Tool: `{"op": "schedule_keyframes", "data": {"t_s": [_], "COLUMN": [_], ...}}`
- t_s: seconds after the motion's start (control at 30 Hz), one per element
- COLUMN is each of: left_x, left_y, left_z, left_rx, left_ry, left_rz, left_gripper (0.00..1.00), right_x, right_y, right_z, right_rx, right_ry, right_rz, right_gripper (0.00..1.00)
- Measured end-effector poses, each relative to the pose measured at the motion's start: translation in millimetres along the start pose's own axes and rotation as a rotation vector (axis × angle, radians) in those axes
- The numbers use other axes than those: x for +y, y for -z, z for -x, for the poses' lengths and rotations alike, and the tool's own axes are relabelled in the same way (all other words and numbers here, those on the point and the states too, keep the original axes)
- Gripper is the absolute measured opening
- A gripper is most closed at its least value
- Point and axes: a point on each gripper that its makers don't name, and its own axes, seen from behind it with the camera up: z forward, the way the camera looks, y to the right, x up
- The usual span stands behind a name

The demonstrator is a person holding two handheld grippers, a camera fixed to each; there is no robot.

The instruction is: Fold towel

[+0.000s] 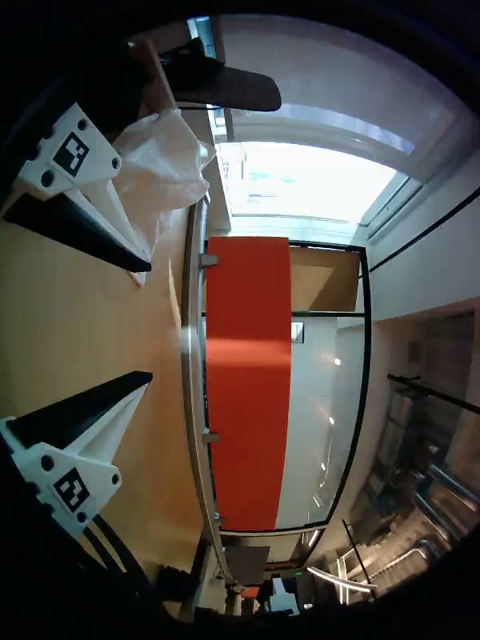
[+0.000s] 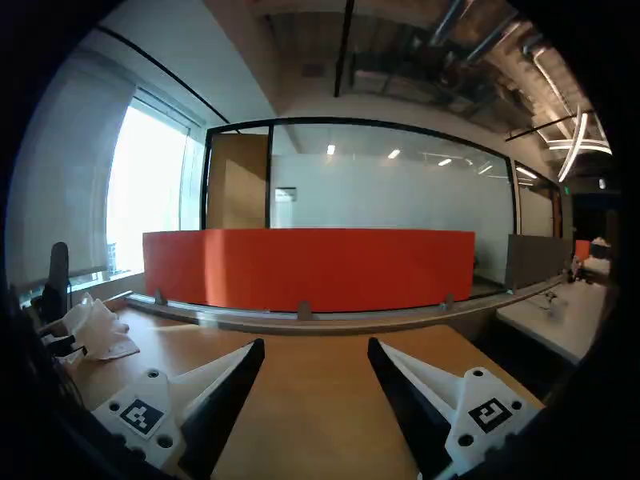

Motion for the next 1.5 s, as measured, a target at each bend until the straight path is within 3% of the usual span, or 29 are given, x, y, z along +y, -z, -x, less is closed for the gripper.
{"op": "schedule_keyframes", "data": {"t_s": [0.3, 0.67, 1.5], "left_x": [-3.0, -5.4, -3.3], "left_y": [0.4, -0.6, -2.4], "left_z": [14.1, 23.2, 19.0], "left_rx": [0.008, -0.001, 0.017], "left_ry": [-0.023, -0.003, -0.009], "left_rz": [-0.014, -0.024, -0.016], "left_gripper": [0.92, 0.92, 0.92], "right_x": [1.3, -2.1, 7.2], "right_y": [-1.5, -2.7, -2.0], "right_z": [11.0, 14.0, 24.7], "right_rx": [0.004, 0.003, -0.006], "right_ry": [-0.001, 0.006, 0.0], "right_rz": [-0.008, -0.016, 0.0], "right_gripper": [1.0, 1.0, 1.0]}}
